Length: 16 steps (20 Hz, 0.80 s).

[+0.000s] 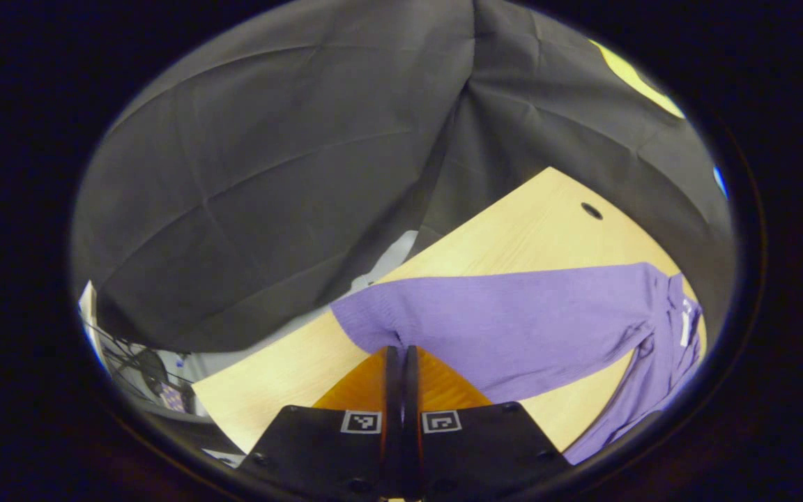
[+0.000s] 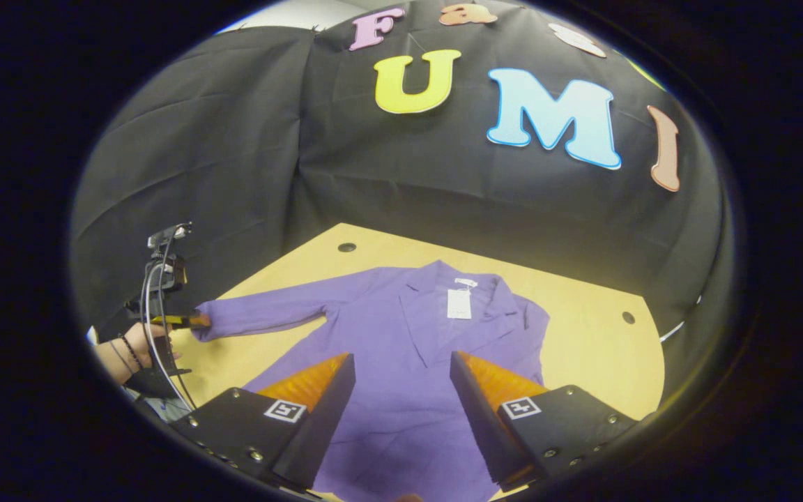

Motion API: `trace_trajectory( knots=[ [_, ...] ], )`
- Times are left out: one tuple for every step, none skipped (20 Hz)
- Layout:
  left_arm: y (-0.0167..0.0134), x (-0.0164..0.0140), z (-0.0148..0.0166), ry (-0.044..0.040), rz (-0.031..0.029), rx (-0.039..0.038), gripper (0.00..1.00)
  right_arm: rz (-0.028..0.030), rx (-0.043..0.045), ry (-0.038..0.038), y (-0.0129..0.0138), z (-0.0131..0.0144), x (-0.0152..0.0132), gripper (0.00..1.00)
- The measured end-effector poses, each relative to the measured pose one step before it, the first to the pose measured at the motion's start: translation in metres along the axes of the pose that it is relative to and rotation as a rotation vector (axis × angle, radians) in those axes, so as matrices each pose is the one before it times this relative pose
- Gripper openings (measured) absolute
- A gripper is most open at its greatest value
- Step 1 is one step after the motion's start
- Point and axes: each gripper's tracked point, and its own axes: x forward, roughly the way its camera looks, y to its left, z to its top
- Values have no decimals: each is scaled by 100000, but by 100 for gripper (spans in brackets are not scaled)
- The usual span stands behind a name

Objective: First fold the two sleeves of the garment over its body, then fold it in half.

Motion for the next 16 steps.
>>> trace_trajectory(
  knots=[
    [129,128,55,54,-527,-3074,7,-865,-96,-203,-263,-66,56,86],
    [177,-62,125,-812,-734,-2459,7,-390,372,61,-139,-54,-38,84],
    [-149,-203,154,-868,-766,-1609,7,-229,589,39,64,-180,-260,84],
    [-175,-551,163,-924,-1279,-861,7,-457,363,-58,-145,-57,-236,84],
    [-390,-670,298,-1312,-1218,-384,7,-707,136,-36,-247,-84,-98,84],
    [-579,-791,309,-1380,-1623,149,7,-692,228,-68,-160,-23,-120,84],
    [-607,-664,472,-1281,-1435,605,7,-378,340,201,-95,-95,44,84],
    [-737,-710,530,-1367,-2039,495,7,-459,506,165,-164,-77,-92,84],
    [-1212,-611,443,-1357,-2863,178,7,-600,565,-107,-201,-69,-161,84],
    [-1420,-541,286,-1074,-2577,648,7,-708,532,-141,-245,101,-122,86],
    [-1377,-612,426,-1164,-2596,1200,7,-771,429,-158,-251,-62,-124,84],
    [-1486,-652,455,-1084,-3044,1261,7,-900,325,-174,-298,7,-174,86],
    [-1692,-564,381,-1036,-3498,1285,7,-971,382,-125,-434,-87,-77,84],
    [-1780,-738,385,-822,-3162,1767,7,-873,497,-27,-354,-69,-173,84],
    [-1975,-417,84,-392,-3926,2235,7,-872,628,110,-306,-179,-62,84],
    [-1925,-553,94,-233,-3771,3290,7,-817,870,156,-365,-183,-179,84]
  ],
)
